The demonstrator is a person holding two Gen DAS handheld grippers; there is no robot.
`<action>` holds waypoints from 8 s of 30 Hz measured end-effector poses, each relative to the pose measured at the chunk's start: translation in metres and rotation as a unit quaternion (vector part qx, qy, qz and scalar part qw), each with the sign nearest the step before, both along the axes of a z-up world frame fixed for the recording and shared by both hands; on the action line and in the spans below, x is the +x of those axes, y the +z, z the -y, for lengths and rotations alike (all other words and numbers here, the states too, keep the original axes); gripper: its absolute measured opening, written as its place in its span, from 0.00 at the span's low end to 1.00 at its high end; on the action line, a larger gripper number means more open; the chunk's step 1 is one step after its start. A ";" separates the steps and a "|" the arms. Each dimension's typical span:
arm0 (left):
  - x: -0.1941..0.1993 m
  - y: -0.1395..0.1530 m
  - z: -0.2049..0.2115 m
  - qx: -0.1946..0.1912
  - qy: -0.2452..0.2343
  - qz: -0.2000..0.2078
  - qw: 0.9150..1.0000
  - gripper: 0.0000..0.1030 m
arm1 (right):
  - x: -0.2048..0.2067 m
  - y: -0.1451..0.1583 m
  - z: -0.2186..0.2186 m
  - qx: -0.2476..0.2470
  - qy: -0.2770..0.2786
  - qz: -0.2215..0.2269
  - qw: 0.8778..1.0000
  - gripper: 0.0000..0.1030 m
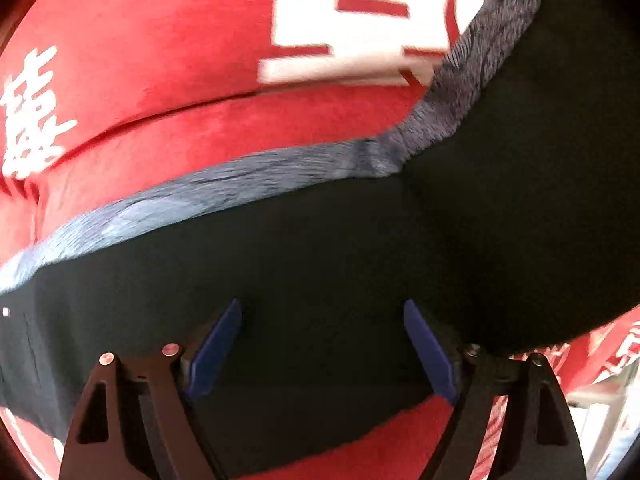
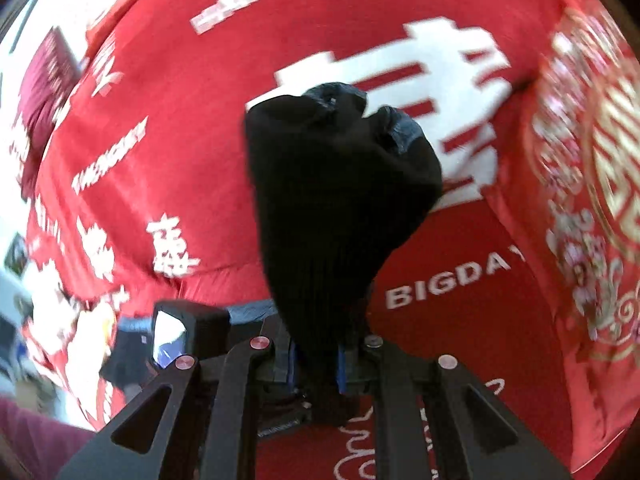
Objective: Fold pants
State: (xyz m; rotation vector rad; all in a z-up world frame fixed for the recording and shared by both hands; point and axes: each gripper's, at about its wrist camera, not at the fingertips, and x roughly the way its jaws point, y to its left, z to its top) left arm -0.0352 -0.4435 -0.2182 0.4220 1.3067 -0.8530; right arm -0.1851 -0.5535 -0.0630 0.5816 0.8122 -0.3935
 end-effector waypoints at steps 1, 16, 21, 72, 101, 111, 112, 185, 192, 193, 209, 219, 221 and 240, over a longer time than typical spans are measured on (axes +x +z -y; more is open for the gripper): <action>0.007 0.005 -0.012 -0.005 0.008 0.000 1.000 0.82 | 0.007 0.003 -0.011 -0.008 0.016 -0.006 1.000 0.15; 0.136 0.001 -0.211 0.092 0.160 0.042 0.982 0.82 | 0.120 -0.132 -0.217 -0.199 0.202 -0.263 0.922 0.27; 0.134 0.002 -0.218 0.078 0.139 0.021 0.987 0.82 | 0.093 -0.106 -0.232 -0.160 0.228 -0.224 0.934 0.49; 0.084 0.046 -0.128 -0.001 0.051 -0.019 0.998 0.71 | 0.020 -0.084 -0.028 0.245 0.002 -0.013 0.969 0.50; 0.064 -0.007 -0.120 0.068 0.110 -0.020 0.991 0.85 | 0.061 -0.118 -0.019 0.135 0.057 -0.191 0.971 0.59; 0.054 -0.002 -0.152 0.105 0.159 -0.014 0.982 0.93 | 0.061 -0.096 -0.066 0.081 0.121 -0.187 0.971 0.60; 0.054 -0.004 -0.154 0.109 0.168 -0.015 0.980 0.94 | 0.067 -0.097 -0.072 0.078 0.136 -0.187 0.970 0.60; 0.217 -0.014 -0.368 0.100 0.295 0.029 0.950 0.99 | 0.215 -0.164 -0.228 0.141 0.163 -0.258 0.942 0.57; 0.208 -0.011 -0.374 0.109 0.303 0.025 0.947 0.99 | 0.197 -0.171 -0.250 0.120 0.203 -0.270 0.933 0.60; 0.206 -0.011 -0.373 0.110 0.302 0.025 0.947 0.99 | 0.199 -0.171 -0.252 0.118 0.212 -0.270 0.932 0.66; 0.204 -0.001 -0.414 0.039 0.357 -0.016 0.933 0.99 | 0.201 -0.173 -0.261 0.108 0.229 -0.266 0.930 0.76; 0.187 -0.035 -0.485 -0.111 0.453 -0.120 0.876 0.99 | 0.204 -0.175 -0.268 0.097 0.246 -0.269 0.926 0.80; 0.187 -0.041 -0.482 -0.139 0.452 -0.135 0.871 0.99 | 0.204 -0.176 -0.270 0.092 0.251 -0.270 0.925 0.80; 0.204 -0.038 -0.446 -0.233 0.410 -0.139 0.871 0.99 | 0.204 -0.177 -0.269 0.096 0.260 -0.266 0.923 0.81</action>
